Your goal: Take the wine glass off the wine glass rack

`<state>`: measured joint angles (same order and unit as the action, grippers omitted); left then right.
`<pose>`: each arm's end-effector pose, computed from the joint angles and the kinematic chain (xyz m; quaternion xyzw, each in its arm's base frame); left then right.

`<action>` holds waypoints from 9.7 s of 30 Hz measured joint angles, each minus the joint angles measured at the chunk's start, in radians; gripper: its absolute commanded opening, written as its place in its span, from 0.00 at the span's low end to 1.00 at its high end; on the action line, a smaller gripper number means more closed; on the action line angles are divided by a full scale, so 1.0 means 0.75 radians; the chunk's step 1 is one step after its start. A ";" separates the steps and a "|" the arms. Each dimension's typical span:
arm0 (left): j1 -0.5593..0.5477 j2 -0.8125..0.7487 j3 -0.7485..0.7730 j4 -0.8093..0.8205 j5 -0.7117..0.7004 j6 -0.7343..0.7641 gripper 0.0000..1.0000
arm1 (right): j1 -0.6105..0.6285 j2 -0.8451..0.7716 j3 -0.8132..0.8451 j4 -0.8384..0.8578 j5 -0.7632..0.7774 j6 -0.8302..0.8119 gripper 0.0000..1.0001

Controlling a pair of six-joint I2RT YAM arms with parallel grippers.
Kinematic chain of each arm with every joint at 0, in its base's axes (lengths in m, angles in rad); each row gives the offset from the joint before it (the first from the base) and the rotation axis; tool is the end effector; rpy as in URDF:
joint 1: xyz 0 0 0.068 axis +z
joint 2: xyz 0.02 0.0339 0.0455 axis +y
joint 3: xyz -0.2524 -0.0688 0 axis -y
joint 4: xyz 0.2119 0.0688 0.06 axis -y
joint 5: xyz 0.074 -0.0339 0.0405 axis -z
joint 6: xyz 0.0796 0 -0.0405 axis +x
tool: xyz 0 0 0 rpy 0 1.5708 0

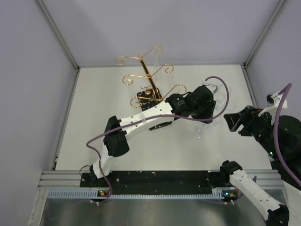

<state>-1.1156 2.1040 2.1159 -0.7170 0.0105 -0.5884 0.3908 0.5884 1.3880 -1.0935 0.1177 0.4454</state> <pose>0.2087 -0.4283 0.2938 0.2387 0.8758 -0.3188 0.2726 0.0601 0.0147 0.4030 0.0569 0.8004 0.1984 0.5628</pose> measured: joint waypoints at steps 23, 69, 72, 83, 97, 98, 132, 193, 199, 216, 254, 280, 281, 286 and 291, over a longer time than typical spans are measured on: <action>0.001 -0.354 0.054 -0.086 -0.153 0.056 0.48 | 0.000 0.109 0.124 0.118 -0.031 0.034 0.62; 0.397 -1.129 -0.677 -0.016 -0.203 -0.065 0.48 | 0.000 0.229 -0.089 0.345 -0.270 0.110 0.61; 0.397 -1.136 -0.703 -0.019 -0.213 -0.066 0.48 | 0.000 0.228 -0.089 0.349 -0.276 0.112 0.61; 0.433 -1.142 -0.818 -0.052 -0.224 -0.069 0.27 | 0.000 0.219 -0.106 0.355 -0.291 0.121 0.58; 0.495 -1.123 -0.909 -0.052 -0.205 -0.069 0.00 | 0.000 0.217 -0.125 0.367 -0.296 0.121 0.58; 0.499 -1.121 -0.912 -0.052 -0.207 -0.065 0.00 | 0.000 0.216 -0.126 0.373 -0.296 0.121 0.58; 0.690 -1.133 -0.891 -0.261 -0.568 0.097 0.00 | 0.000 0.425 -0.221 0.596 -0.398 0.173 0.59; 1.112 -1.472 -1.117 -0.130 0.205 0.112 0.40 | -0.081 0.988 -0.315 1.239 -0.593 0.814 0.52; 1.111 -1.528 -1.117 -0.117 0.223 0.104 0.40 | -0.081 1.008 -0.315 1.276 -0.593 0.850 0.52; 1.109 -1.578 -1.237 0.055 0.288 0.062 0.40 | -0.081 1.009 -0.334 1.305 -0.592 0.867 0.52; 1.109 -1.670 -1.294 0.090 0.329 0.019 0.40 | -0.094 1.106 -0.299 1.423 -0.596 1.028 0.33; 1.109 -1.677 -1.294 0.088 0.313 0.020 0.40 | -0.096 1.152 -0.234 1.387 -0.581 1.024 0.26; 1.109 -1.677 -1.294 0.088 0.313 0.020 0.40 | -0.096 1.157 -0.234 1.386 -0.579 1.025 0.25; 1.109 -1.683 -1.294 0.085 0.308 0.020 0.40 | -0.097 1.163 -0.234 1.388 -0.575 1.023 0.13; 1.109 -1.689 -1.294 0.079 0.303 0.021 0.40 | -0.102 1.163 -0.234 1.387 -0.567 1.020 0.00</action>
<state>-0.2840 0.8375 1.1454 -0.6579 0.2379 -0.5728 0.3145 1.4605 1.2121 -0.0536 -0.3073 1.2106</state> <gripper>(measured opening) 0.405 0.064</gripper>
